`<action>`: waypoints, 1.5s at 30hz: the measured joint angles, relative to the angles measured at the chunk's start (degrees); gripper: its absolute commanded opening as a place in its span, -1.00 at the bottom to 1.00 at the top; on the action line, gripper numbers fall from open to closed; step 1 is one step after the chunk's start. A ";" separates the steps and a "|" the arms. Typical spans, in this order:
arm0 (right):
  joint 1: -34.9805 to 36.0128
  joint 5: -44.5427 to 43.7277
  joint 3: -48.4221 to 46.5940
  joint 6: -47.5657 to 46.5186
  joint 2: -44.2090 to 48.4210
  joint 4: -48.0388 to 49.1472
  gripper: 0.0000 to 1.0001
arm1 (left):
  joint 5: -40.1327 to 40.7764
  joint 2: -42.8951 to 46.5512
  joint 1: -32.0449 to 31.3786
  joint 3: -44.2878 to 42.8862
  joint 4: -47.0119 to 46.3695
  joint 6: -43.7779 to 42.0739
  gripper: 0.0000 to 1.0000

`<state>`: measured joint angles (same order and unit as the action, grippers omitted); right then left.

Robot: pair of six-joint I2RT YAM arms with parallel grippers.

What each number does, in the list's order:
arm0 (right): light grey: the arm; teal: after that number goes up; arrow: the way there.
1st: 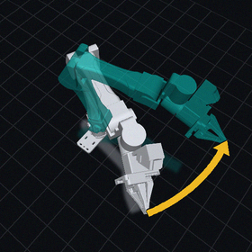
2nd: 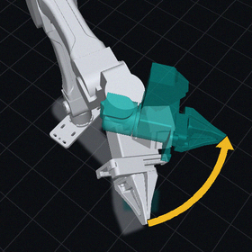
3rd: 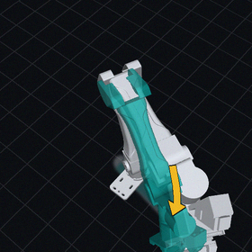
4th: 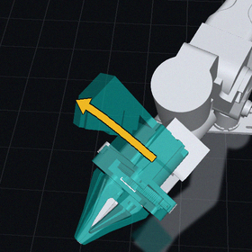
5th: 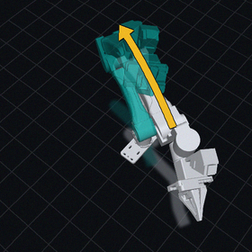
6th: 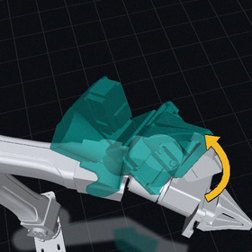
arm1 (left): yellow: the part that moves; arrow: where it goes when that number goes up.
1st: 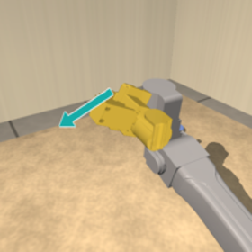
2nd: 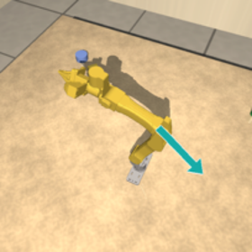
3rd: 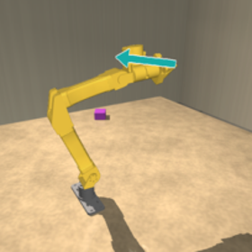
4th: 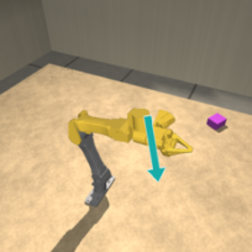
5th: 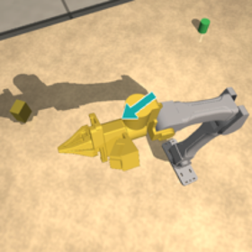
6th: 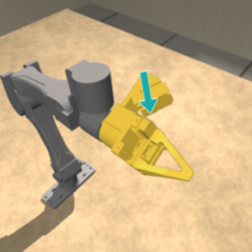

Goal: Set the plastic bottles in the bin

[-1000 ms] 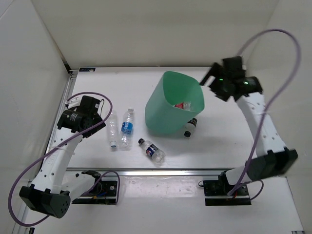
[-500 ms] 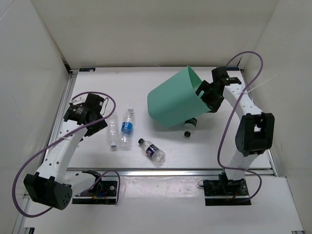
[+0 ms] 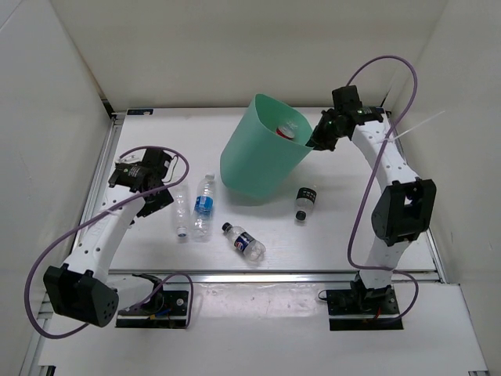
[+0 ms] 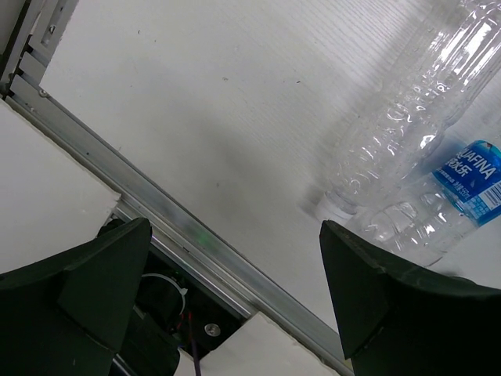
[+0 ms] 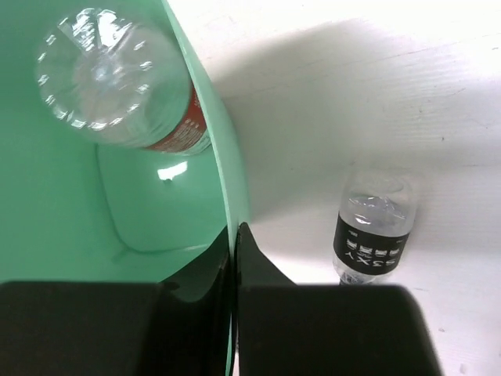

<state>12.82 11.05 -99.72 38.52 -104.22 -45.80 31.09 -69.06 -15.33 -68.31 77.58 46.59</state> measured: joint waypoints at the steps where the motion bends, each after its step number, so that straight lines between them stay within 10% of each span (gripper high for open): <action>1: 0.02 0.02 -0.79 -0.22 -0.44 -0.72 -0.99 | 0.02 -0.26 0.00 0.00 0.00 0.00 0.99; 18: 13.66 -14.05 -12.20 -9.73 -1.66 -11.04 -0.99 | 0.50 -0.59 -0.02 -0.11 0.00 0.55 0.99; 21: 15.56 -16.72 -9.27 -9.90 0.52 -11.26 -0.70 | 0.63 -0.37 -0.02 -0.11 0.00 0.66 0.99; 28: 21.42 -25.38 -8.17 -11.50 2.67 -11.10 1.00 | 0.63 0.98 -0.02 0.33 0.00 0.68 0.99; 38: 19.02 -30.12 -20.15 -10.19 7.80 -13.16 1.00 | 0.44 1.25 -0.02 0.37 0.00 0.74 0.99; 45: 0.59 -21.53 7.54 -4.35 26.80 -7.78 1.00 | -0.28 1.27 -0.02 1.14 0.00 1.09 0.99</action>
<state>13.41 -10.48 -92.18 34.17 -77.43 -53.58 30.81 -67.79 -15.35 -67.18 77.58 47.68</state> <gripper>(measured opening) 0.998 0.996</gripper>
